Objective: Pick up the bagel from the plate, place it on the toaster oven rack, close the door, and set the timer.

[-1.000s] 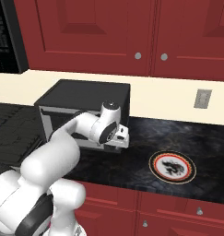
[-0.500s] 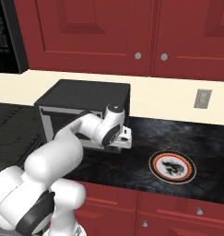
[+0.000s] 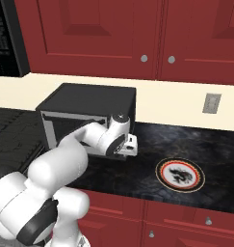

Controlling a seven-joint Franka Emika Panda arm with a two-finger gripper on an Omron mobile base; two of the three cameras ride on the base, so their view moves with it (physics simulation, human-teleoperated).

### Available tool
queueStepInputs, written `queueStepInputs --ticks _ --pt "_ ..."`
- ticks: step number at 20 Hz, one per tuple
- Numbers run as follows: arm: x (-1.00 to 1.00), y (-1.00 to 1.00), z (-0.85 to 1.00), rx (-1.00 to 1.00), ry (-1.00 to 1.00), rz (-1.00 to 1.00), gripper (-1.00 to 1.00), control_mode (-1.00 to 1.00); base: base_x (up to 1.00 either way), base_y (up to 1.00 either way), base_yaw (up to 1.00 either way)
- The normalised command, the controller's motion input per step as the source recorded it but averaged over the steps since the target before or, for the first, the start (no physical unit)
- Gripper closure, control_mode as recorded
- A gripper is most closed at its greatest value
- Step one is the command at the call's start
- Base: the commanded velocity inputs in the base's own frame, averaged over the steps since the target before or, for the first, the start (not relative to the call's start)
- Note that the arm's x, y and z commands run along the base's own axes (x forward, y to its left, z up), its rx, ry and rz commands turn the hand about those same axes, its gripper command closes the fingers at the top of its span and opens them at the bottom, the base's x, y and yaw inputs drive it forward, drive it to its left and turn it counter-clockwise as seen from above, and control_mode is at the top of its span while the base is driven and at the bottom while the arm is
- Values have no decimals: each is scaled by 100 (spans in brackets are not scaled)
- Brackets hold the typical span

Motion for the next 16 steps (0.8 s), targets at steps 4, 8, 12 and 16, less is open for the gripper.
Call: queueStepInputs --ticks 4,8,12,16 --pt "35 0 0 0 0 0 -100 -100 0 0 0" --pt "31 0 -7 2 0 0 -100 -100 0 0 0" --pt "8 0 -16 3 -1 0 -100 -100 0 0 0" --pt "3 0 -19 2 -2 0 -100 -100 0 0 0"
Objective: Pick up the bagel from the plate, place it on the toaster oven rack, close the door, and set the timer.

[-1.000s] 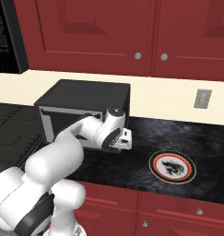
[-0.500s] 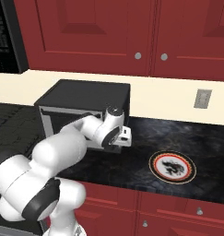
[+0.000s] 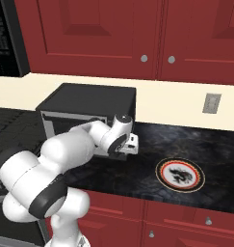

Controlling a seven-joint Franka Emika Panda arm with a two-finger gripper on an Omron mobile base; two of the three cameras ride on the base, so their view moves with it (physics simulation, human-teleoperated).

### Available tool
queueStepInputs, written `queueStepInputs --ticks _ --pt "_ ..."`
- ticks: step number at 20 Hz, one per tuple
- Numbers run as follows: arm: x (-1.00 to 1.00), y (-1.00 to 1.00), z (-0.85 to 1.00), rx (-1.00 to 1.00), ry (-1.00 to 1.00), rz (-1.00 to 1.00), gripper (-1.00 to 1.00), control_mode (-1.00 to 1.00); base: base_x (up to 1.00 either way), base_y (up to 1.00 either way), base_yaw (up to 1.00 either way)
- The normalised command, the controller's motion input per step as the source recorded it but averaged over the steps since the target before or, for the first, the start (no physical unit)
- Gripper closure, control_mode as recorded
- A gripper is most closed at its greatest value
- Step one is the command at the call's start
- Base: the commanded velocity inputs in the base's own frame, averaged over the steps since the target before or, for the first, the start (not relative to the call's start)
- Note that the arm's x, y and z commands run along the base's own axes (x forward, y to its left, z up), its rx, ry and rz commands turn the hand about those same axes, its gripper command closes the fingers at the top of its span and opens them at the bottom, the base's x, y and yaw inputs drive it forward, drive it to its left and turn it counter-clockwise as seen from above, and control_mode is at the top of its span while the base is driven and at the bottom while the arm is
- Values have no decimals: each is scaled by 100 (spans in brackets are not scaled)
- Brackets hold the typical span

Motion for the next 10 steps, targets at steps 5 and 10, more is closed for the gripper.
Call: queueStepInputs --ticks 5,10 --pt "7 0 -15 2 -2 0 -100 -100 0 0 0" --pt "11 -1 -14 2 -3 0 -100 -100 0 0 0"
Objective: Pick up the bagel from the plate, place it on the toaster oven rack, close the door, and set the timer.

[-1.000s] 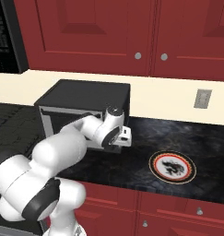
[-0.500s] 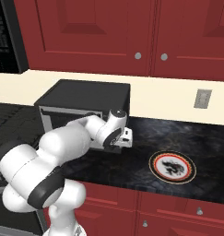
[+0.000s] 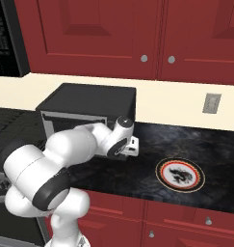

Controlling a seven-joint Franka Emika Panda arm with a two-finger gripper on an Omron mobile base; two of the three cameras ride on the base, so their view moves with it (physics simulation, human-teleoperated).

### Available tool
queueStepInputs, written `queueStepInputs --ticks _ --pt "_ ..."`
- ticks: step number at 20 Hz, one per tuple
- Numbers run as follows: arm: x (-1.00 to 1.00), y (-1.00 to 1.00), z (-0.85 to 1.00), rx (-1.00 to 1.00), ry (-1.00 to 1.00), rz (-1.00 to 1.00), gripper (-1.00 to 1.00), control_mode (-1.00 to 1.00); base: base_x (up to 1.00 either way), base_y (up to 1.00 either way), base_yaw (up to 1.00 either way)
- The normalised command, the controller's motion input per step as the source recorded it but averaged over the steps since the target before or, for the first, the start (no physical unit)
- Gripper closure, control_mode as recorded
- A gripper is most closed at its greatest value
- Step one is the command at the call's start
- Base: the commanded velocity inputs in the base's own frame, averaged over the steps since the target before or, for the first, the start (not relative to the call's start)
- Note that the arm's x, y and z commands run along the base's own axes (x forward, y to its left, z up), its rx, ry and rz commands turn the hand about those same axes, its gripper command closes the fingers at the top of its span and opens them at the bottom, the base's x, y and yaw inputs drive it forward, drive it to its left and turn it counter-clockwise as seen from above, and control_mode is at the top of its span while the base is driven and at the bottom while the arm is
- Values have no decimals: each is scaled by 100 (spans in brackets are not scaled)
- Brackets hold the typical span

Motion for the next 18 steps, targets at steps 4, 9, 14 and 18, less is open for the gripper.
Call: queueStepInputs --ticks 4,9,14,18 --pt "13 -4 -14 2 -1 0 -100 -100 0 0 0" --pt "20 -2 -7 3 -1 0 -100 -100 0 0 0" --pt "26 -4 0 2 0 0 -100 -100 0 0 0" --pt "26 -4 -1 2 0 0 100 -100 0 0 0"
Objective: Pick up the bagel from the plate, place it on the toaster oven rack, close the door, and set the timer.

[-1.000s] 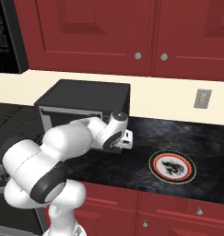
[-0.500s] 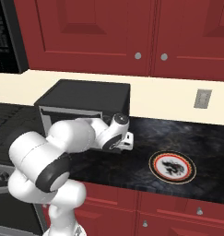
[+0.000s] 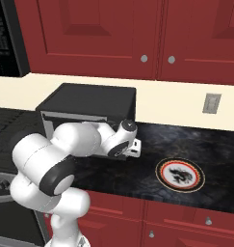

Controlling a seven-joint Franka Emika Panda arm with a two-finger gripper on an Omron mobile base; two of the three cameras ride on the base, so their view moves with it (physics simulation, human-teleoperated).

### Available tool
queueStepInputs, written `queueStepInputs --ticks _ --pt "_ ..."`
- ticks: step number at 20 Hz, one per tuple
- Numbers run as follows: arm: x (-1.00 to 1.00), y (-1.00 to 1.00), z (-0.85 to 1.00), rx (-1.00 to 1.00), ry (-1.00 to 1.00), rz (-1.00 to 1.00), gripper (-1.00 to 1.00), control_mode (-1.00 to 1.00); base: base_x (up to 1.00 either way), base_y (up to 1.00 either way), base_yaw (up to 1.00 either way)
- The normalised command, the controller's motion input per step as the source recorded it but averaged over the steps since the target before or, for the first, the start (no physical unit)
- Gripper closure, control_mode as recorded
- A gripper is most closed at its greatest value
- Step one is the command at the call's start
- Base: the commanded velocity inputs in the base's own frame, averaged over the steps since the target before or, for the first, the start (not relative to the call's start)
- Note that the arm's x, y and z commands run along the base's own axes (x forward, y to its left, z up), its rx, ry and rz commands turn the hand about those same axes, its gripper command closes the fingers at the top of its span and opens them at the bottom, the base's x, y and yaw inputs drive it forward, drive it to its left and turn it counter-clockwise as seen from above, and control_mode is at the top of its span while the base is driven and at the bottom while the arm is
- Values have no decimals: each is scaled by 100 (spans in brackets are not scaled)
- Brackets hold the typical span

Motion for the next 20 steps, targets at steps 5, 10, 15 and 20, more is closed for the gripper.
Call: queueStepInputs --ticks 5,10,15,20 --pt "26 -9 0 2 0 0 100 -100 0 0 0" --pt "22 -47 0 12 0 2 100 -100 0 0 0" --pt "30 -64 0 19 4 6 100 -100 0 0 0" --pt "38 -74 0 21 7 7 100 -100 0 0 0"
